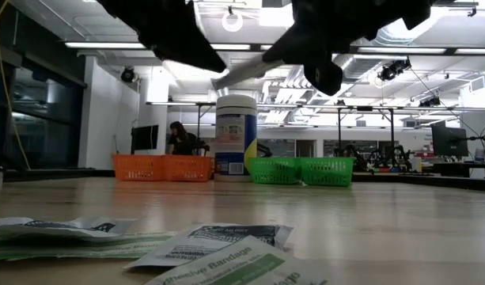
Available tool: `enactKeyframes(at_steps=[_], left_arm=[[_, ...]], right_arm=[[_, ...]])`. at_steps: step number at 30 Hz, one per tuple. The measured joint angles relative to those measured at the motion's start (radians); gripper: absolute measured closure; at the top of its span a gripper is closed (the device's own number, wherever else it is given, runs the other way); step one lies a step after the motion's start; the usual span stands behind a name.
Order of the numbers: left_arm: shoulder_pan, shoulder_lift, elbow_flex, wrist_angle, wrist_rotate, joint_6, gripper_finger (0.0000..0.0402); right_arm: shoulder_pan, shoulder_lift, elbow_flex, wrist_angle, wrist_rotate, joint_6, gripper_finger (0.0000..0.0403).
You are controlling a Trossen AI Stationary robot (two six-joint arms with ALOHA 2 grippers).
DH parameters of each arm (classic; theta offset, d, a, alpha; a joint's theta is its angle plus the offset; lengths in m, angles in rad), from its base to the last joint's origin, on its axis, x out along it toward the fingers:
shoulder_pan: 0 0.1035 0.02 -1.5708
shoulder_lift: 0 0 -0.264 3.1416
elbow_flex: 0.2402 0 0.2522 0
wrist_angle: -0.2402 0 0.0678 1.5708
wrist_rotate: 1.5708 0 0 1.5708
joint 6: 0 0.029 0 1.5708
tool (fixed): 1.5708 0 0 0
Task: Pick & Place First Aid Supplies
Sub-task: Put the green bandage pack into the right green bin
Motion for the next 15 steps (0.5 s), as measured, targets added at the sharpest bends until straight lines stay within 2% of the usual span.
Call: enactKeyframes(at_steps=[7,10,15], left_arm=[[0.0,-0.099,0.0,-0.077,-0.033,0.007,0.0261],[0.0,-0.16,0.002,-0.149,-0.043,-0.022,0.0246],[-0.003,-0.235,0.0,-0.258,-0.047,-0.044,0.0243]], right_arm=[[-0.049,-0.048,0.0,-0.141,0.003,0.004,0.0403],[-0.094,-0.12,0.0,-0.283,0.03,-0.024,0.0403],[-0.216,-0.285,0.0,-0.557,0.104,-0.085,0.0403]])
